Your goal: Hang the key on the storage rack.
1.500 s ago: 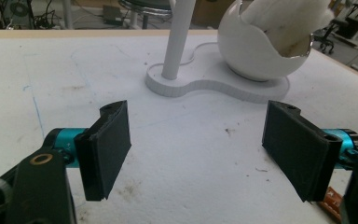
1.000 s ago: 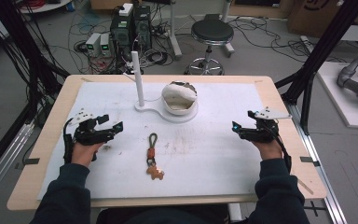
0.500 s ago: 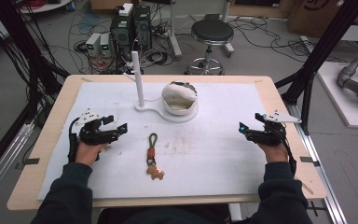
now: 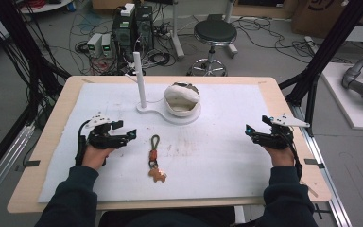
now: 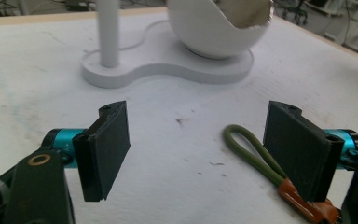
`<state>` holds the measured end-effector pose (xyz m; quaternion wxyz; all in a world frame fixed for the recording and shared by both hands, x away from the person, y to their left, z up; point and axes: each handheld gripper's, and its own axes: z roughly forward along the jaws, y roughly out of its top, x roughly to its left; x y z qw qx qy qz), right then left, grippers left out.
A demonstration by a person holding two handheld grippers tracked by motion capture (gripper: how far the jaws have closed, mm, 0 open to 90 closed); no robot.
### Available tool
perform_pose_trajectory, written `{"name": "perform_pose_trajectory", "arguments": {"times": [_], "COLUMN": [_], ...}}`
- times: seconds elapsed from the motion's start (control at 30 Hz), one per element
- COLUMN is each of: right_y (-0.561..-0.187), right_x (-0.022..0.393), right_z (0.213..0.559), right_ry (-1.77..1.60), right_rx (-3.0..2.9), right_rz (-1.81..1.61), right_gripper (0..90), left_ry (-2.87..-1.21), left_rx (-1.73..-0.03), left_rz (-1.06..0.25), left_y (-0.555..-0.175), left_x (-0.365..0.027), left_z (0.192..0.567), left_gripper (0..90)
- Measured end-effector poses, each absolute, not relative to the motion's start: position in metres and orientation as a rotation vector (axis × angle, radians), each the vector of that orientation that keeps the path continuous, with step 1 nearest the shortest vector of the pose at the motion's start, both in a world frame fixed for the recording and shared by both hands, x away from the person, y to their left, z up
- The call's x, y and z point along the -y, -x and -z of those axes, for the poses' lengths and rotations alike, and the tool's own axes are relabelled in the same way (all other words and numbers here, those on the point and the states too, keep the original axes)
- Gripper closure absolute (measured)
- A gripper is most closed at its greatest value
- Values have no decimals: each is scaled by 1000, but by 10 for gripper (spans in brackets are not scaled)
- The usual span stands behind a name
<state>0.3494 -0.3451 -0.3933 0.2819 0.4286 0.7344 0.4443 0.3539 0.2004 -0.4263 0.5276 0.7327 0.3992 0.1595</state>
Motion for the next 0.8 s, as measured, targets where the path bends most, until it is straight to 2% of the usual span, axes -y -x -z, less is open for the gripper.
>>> {"name": "perform_pose_trajectory", "arguments": {"times": [0.2,0.37,0.5,0.6,0.8], "right_y": [-351,-354,-354,-354,-355], "right_x": [342,341,339,338,338], "right_z": [396,398,399,399,400], "right_ry": [-1128,-1135,-1136,-1133,-1135], "right_rx": [-1996,-2014,-2022,-2028,-2034], "right_rz": [-1186,-1178,-1175,-1168,-1167], "right_gripper": [214,214,214,214,214], "left_ry": [-1828,-1918,-2011,-2076,-2177], "left_rx": [-897,-879,-913,-925,-855], "left_rz": [-316,-317,-310,-300,-385], "left_y": [-349,-346,-343,-340,-333], "left_x": [-170,-151,-140,-133,-117], "left_z": [431,436,442,447,450], "left_gripper": [226,226,294,292,257]}}
